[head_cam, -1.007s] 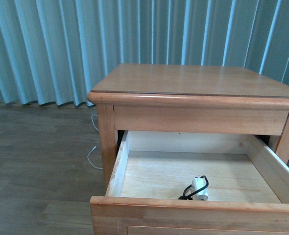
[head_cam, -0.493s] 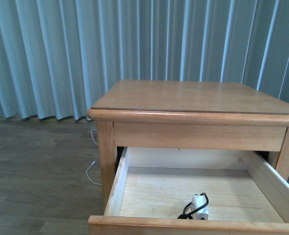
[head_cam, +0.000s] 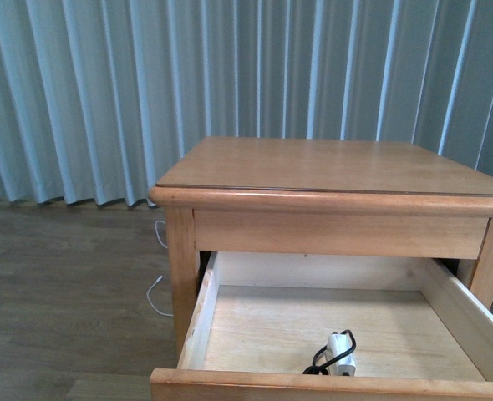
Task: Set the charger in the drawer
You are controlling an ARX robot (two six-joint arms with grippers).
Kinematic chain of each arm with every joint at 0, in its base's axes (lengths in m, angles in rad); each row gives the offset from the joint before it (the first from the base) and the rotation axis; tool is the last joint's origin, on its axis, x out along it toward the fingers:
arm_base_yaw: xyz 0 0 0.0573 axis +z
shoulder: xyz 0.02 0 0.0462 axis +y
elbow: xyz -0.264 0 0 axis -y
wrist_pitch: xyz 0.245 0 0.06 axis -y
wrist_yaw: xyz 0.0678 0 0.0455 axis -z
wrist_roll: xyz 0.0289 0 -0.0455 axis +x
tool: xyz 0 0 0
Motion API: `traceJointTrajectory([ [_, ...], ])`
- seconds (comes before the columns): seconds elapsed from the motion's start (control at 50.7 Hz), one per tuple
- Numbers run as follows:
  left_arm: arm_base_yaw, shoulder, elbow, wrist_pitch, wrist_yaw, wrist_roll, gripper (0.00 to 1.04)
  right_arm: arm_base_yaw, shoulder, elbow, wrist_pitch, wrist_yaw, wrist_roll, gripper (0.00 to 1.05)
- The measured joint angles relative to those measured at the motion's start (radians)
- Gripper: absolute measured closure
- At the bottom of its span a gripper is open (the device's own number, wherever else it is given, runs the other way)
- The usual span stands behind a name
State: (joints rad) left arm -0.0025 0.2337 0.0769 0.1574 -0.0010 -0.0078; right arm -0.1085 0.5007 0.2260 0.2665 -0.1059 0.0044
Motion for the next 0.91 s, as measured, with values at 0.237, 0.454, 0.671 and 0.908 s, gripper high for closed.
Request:
traceJointTrajectory([
  [0.237,0.0,-0.103,-0.024,-0.098,0.0,0.0,1.01,0.0,0.0,0.0,0.0,0.0,0.0,0.08],
  [0.454,0.0,-0.225,-0.064,-0.159,0.002,0.001,1.01,0.0,0.0,0.0,0.0,0.0,0.0,0.08],
  [0.671,0.0,-0.229,-0.064,-0.159,0.001,0.001,1.01,0.0,0.0,0.0,0.0,0.0,0.0,0.08],
  [0.908,0.0,-0.229,-0.064,-0.159,0.001,0.001,1.01,0.0,0.0,0.0,0.0,0.0,0.0,0.08],
])
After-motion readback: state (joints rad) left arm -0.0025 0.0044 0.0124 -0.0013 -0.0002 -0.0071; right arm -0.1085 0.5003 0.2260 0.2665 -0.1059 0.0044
